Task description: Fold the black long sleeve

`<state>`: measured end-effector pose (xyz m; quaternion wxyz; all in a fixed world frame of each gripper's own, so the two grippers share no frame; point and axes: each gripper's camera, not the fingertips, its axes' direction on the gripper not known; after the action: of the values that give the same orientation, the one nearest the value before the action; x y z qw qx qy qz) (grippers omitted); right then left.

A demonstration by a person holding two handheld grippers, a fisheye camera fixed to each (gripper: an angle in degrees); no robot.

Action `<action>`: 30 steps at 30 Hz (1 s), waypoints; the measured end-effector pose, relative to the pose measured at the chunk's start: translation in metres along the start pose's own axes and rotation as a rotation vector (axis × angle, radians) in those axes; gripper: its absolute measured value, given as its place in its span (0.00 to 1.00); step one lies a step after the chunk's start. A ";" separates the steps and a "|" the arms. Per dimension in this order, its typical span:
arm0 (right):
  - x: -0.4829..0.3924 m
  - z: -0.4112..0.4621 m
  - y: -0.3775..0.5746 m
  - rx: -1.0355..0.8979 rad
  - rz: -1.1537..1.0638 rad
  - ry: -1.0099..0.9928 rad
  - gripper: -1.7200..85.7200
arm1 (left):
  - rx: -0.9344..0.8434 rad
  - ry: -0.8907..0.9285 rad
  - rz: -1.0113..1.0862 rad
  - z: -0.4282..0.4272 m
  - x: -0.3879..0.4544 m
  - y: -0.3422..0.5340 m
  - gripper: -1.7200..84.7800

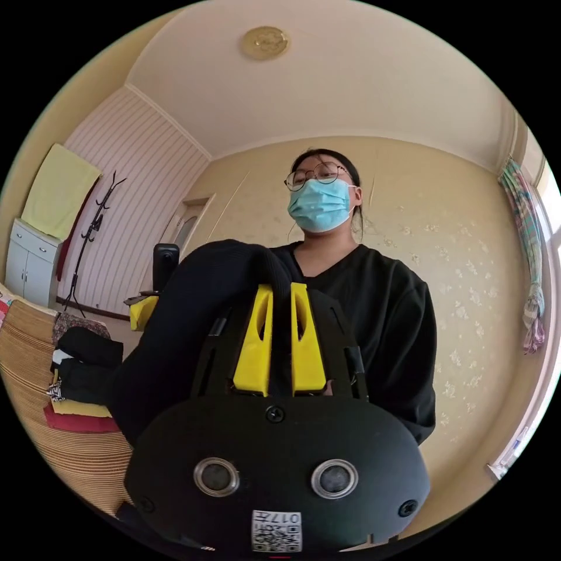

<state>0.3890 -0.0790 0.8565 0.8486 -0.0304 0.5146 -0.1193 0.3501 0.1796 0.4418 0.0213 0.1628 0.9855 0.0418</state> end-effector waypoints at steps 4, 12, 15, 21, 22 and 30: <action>-0.009 0.021 -0.002 -0.012 -0.036 0.087 0.08 | 0.005 0.008 -0.019 0.020 -0.023 0.010 0.08; -0.024 0.015 -0.034 0.107 -0.028 0.439 0.06 | 0.192 -0.520 -0.339 -0.001 -0.041 0.046 0.08; -0.037 0.048 -0.053 0.009 -0.098 0.610 0.05 | 0.314 -0.846 -0.440 0.000 -0.040 0.058 0.09; -0.033 0.104 -0.070 -0.092 -0.134 0.743 0.05 | 0.321 -1.130 -0.532 0.056 -0.053 0.029 0.15; -0.032 0.108 -0.072 -0.098 -0.136 0.735 0.05 | 0.303 -1.113 -0.495 0.075 -0.058 0.016 0.16; -0.012 0.150 -0.116 -0.196 -0.160 0.782 0.05 | 0.145 -1.276 -0.445 0.200 -0.111 -0.051 0.18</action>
<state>0.4958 -0.1995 0.9579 0.5702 -0.1032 0.8032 -0.1379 0.4497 0.1107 0.2415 0.5957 -0.0500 0.7903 -0.1342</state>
